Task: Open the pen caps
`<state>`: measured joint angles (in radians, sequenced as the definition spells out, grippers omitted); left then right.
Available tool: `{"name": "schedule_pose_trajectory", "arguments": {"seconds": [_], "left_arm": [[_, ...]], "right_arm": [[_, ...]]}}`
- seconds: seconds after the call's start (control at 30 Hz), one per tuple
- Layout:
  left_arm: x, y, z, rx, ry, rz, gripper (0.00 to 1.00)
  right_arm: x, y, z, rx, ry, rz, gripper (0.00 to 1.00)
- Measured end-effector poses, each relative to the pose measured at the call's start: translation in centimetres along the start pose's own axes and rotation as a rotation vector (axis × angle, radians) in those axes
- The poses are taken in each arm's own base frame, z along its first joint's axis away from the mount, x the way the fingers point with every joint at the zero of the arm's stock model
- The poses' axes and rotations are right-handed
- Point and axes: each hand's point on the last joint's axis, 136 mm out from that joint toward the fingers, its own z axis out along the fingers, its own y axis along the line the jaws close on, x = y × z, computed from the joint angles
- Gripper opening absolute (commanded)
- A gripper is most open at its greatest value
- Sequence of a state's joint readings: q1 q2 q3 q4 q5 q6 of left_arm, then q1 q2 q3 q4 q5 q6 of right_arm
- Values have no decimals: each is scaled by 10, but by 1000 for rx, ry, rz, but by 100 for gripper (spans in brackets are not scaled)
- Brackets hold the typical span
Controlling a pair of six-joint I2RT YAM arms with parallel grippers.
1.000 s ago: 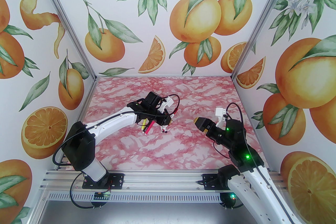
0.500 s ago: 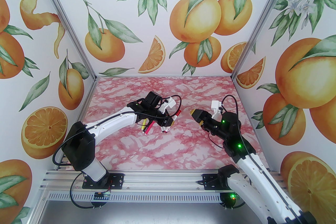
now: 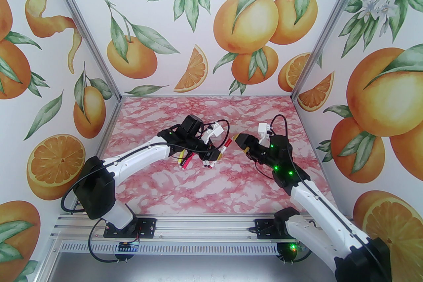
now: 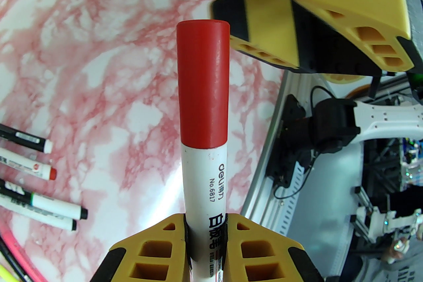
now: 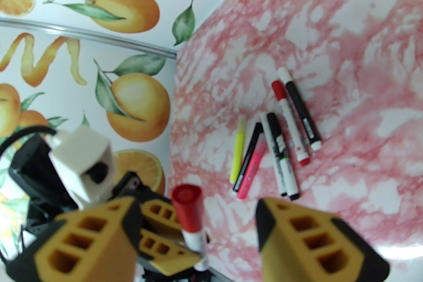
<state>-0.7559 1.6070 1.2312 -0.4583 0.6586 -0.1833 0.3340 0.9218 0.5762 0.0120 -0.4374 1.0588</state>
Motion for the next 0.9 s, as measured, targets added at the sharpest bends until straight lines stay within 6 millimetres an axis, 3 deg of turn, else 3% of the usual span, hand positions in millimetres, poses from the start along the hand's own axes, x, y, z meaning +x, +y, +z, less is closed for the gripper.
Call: {"name": "schedule_pose_trajectory", "arguments": {"seconds": [0.53, 0.73, 0.9], "left_arm": [[2, -17, 10, 52, 13, 31, 17], [0, -18, 10, 56, 6, 31, 17], [-2, -20, 10, 58, 3, 24, 17]], "right_arm": [[10, 9, 17, -27, 42, -4, 50], [12, 12, 18, -33, 44, -13, 39], [13, 15, 19, -30, 45, -22, 36]]}}
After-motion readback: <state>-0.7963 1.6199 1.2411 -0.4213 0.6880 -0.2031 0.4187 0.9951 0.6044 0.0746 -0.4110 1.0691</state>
